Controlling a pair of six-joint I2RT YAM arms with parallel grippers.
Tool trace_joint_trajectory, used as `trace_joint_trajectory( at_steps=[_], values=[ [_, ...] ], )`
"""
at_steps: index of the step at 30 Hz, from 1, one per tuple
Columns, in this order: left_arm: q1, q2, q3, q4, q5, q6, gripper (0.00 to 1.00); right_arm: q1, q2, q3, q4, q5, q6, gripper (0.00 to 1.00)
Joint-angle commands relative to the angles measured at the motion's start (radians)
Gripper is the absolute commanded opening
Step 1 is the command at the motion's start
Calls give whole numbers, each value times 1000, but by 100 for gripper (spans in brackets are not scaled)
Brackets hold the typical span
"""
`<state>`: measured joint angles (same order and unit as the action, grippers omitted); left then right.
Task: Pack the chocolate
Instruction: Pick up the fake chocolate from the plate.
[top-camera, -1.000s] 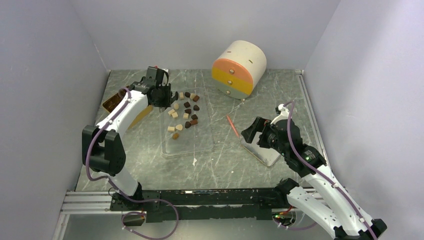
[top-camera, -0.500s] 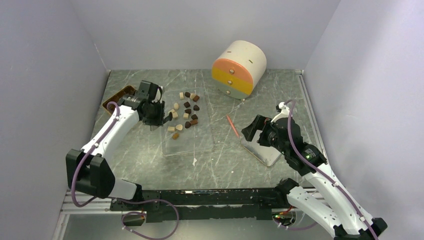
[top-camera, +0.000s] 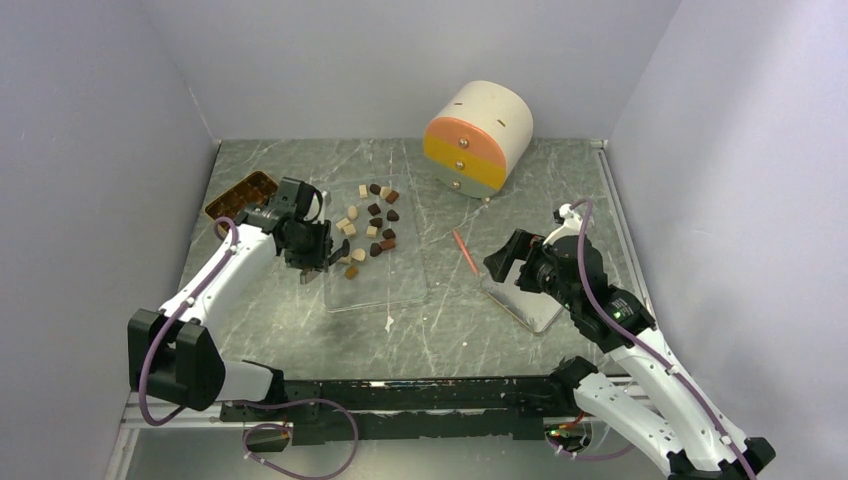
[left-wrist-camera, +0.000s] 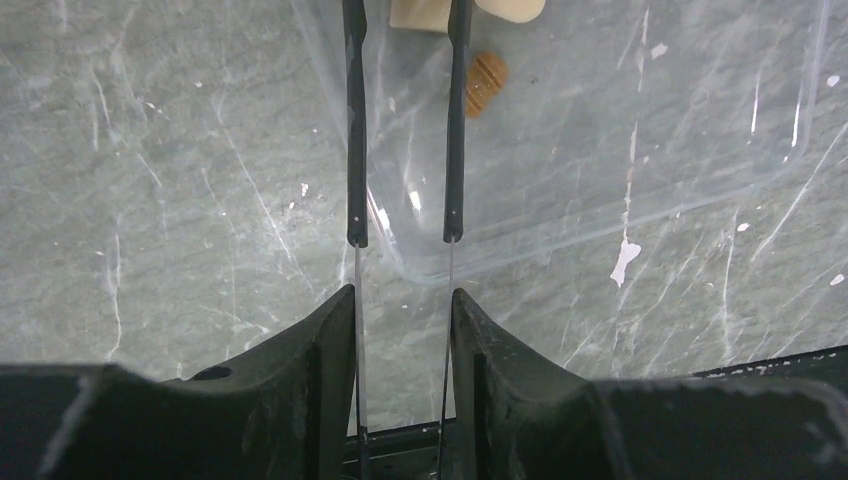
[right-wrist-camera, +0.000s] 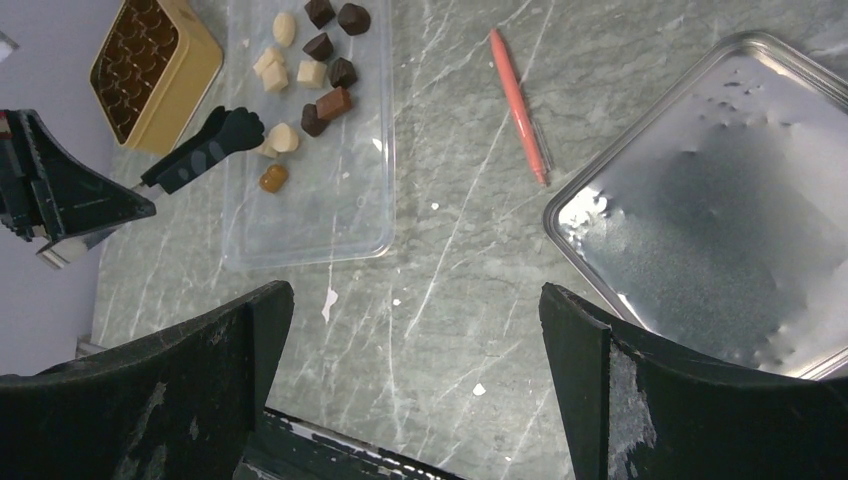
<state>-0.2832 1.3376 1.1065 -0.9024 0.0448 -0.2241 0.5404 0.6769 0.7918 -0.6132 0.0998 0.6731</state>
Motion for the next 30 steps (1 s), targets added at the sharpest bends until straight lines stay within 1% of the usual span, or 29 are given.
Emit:
trace_joint_trajectory(
  at_steps=[1,11,14,23,30],
  values=[
    [-5,-45,-12,8,35,18,42,3,-25,14,16,17,3,99],
    [-14,-80,-6,-8,43,14,43,3,-27,5,23,5,9,99],
    [-14,-82,-16,4,23,17,46,3,-37,2,21,8,6,99],
    [-14,-39,-59,51,5,25,43,3,-53,-2,7,17,6,99],
    [-14,-33,-48,27,8,20,42,3,-47,-3,11,18,4,99]
  ],
)
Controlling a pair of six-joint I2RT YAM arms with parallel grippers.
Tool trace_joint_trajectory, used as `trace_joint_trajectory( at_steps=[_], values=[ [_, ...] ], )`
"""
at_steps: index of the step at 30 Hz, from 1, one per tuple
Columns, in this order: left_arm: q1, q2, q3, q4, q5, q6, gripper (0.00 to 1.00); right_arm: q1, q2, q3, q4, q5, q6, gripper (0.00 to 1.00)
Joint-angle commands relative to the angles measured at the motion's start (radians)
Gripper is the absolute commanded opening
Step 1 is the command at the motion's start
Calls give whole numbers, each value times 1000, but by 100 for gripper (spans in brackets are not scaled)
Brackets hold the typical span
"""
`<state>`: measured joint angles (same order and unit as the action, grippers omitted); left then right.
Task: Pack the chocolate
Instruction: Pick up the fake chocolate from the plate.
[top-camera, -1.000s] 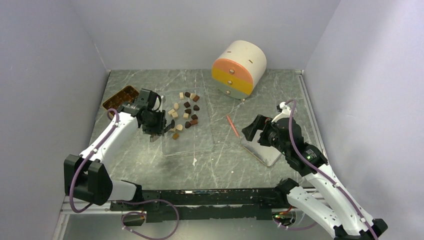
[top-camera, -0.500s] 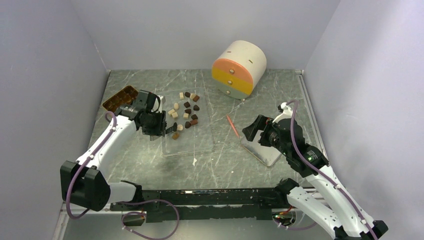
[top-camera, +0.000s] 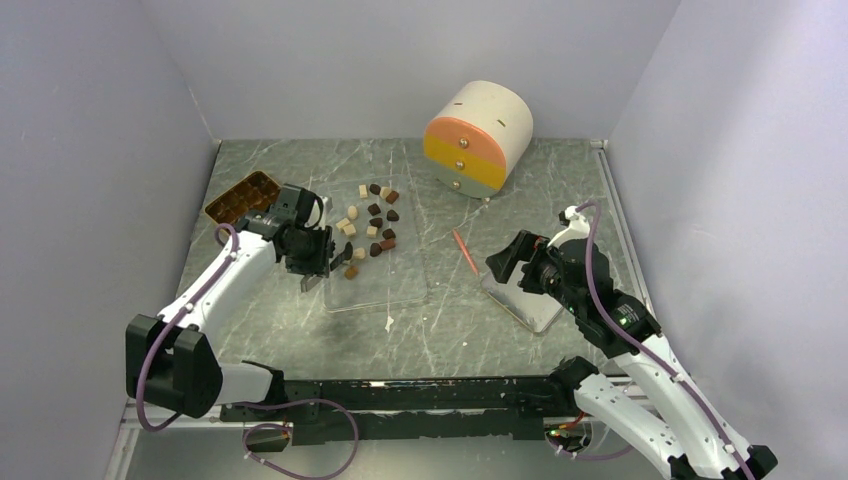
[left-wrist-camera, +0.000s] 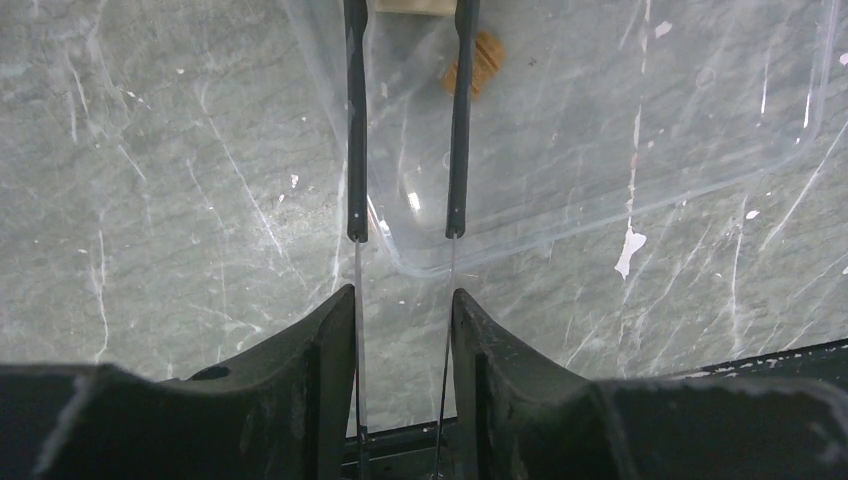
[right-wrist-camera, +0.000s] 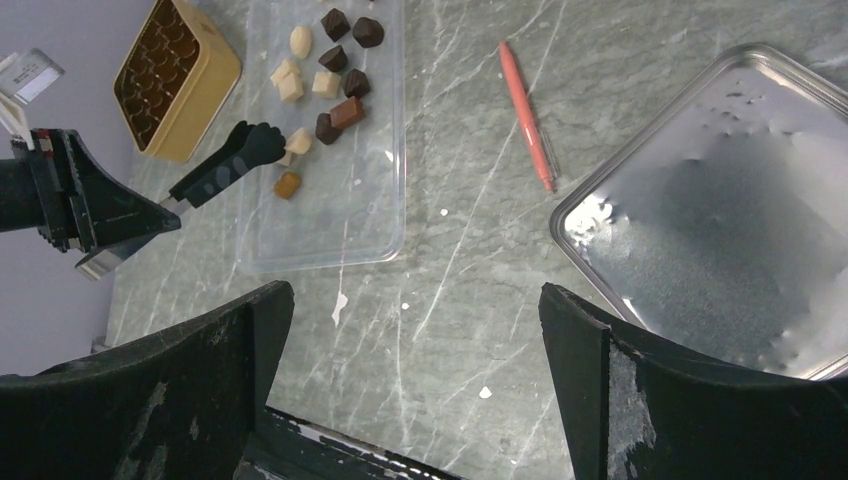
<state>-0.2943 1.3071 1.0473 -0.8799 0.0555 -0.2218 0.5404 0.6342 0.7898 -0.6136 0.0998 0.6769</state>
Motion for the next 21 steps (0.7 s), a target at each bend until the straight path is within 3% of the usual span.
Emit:
trace_joint_trajectory(
  at_steps=[1,21],
  values=[
    [-4,-6,17,-3,-1,17,43,3,-3,-4,13,17,0,99],
    [-7,-11,9,7,-2,6,42,3,5,0,23,11,2,99]
  ],
)
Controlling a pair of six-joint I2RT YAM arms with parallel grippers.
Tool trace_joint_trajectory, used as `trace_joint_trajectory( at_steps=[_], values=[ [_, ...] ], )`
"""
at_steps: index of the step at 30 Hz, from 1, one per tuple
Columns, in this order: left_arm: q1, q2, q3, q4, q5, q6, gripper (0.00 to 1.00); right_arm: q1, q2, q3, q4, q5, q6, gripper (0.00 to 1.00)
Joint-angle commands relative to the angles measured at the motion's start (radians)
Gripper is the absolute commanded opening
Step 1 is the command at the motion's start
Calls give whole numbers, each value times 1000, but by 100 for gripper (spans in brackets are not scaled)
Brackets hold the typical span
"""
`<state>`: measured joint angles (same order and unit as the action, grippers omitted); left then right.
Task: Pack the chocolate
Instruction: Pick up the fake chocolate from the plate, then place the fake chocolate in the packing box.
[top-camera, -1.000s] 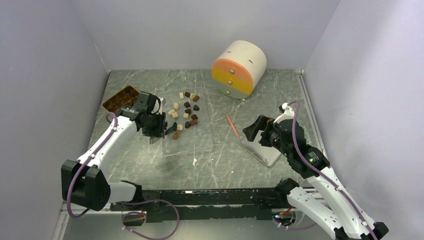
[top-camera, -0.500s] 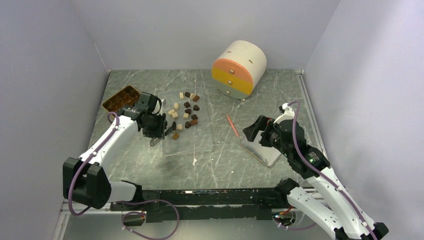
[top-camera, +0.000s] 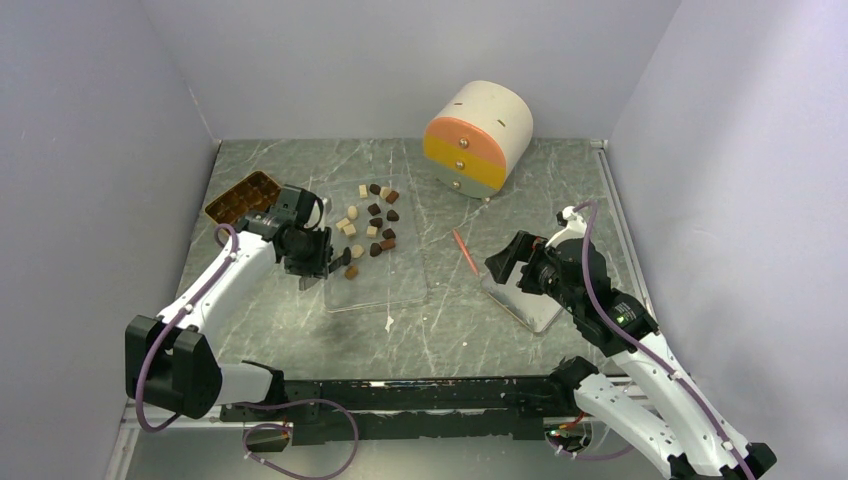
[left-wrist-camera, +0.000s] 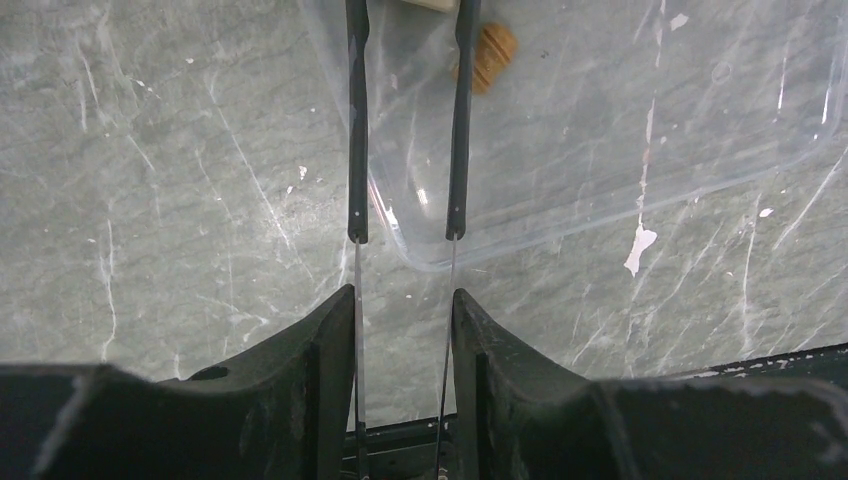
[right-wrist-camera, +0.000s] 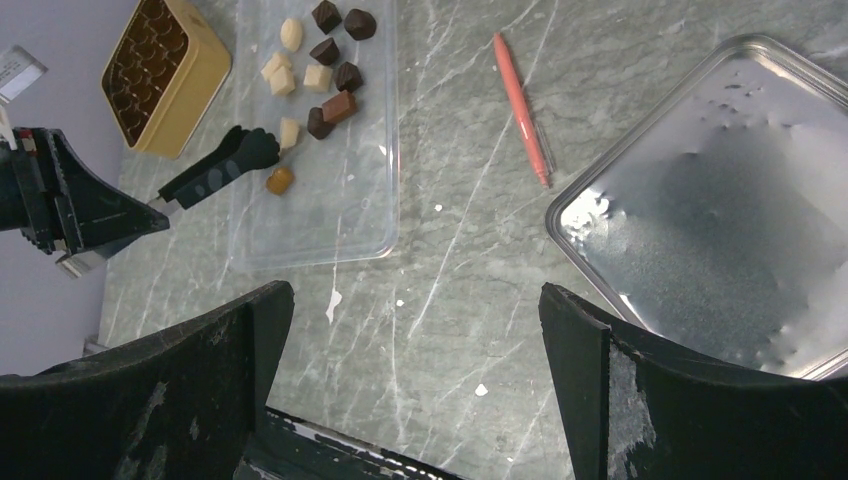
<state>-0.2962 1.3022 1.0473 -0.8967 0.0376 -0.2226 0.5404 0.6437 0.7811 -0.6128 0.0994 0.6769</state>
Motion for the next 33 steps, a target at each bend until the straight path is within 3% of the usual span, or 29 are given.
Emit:
trace_joint_trajectory(
  at_steps=[1,8,16,33],
  values=[
    [-6,-5,8,25,17,7,42,3,-5,10,22,11,1,99],
    [-11,5,-31,46,27,6,40,4,-1,8,31,8,1,99],
    [-12,-21,-7,70,-15,-17,28,3,-5,-5,31,12,-2,99],
    [-4,81,266,86,-226,-24,25,3,-11,-10,23,10,-13,99]
  ],
)
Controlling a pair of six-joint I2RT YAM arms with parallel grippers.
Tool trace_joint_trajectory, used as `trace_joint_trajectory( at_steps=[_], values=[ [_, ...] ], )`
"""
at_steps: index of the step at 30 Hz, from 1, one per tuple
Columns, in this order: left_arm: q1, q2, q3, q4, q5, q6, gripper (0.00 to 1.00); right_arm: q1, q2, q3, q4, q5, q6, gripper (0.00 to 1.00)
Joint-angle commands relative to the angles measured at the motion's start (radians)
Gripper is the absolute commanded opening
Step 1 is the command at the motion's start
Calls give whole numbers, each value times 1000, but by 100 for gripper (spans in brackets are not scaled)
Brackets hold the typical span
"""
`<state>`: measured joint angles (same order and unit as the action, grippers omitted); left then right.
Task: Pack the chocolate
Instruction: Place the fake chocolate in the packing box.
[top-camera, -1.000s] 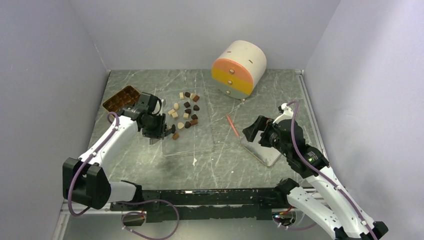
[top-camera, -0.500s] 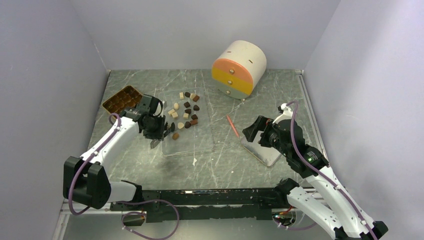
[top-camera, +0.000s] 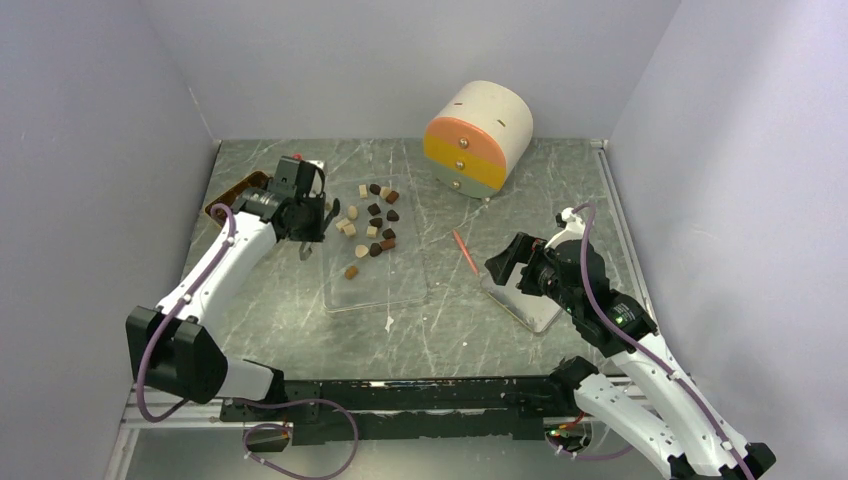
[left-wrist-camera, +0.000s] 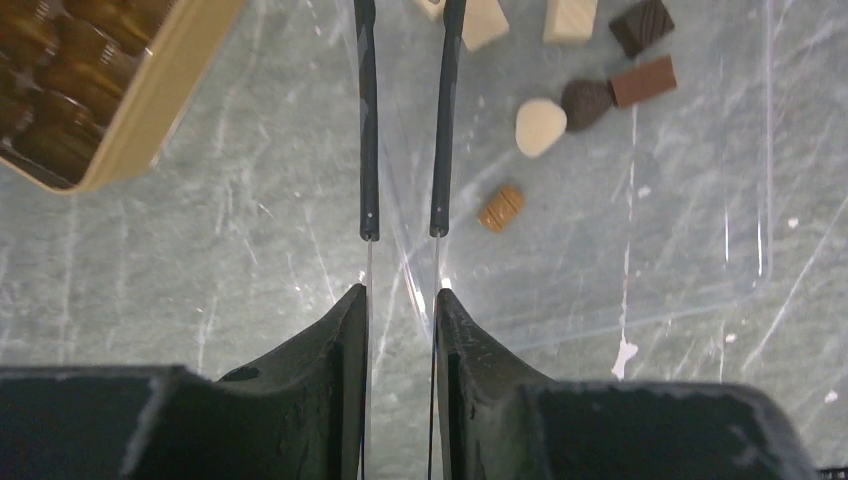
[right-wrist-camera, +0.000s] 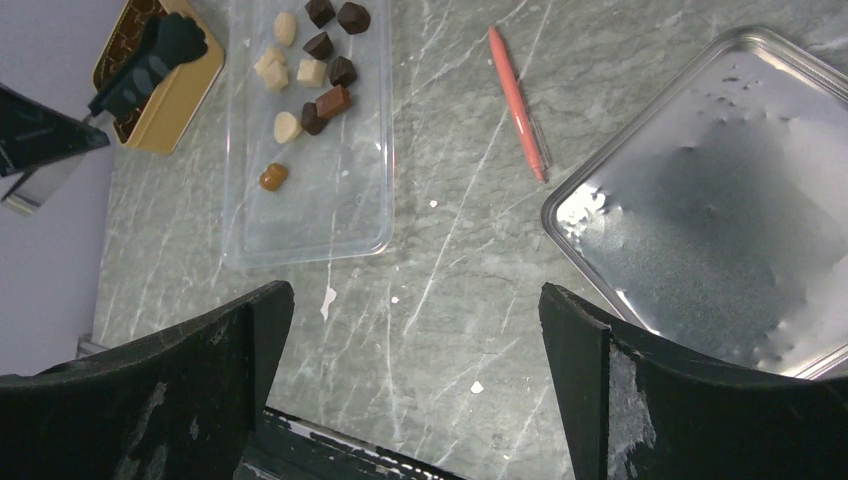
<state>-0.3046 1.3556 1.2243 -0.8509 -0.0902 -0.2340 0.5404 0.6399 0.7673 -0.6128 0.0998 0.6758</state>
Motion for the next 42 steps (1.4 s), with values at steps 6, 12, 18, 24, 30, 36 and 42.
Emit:
trace_joint_trajectory(
  at_steps=[6,12,18,24,30,36,42],
  values=[
    [84,106,199,88,-77,-12,25,3,-2,1,23,-1,-12,99],
    [243,157,253,130,-47,-18,26,3,-11,1,10,9,-18,99],
    [364,216,300,186,-20,-47,27,3,9,-1,29,-9,-24,99],
    [468,263,354,180,7,-54,27,3,0,-6,21,-7,-21,99],
    [513,267,311,195,16,-53,27,3,-1,-16,30,0,-34,99],
    [524,281,270,217,36,-55,28,3,24,15,17,18,-73,99],
    [527,292,254,218,23,-56,30,3,17,22,12,28,-78,99]
  ],
)
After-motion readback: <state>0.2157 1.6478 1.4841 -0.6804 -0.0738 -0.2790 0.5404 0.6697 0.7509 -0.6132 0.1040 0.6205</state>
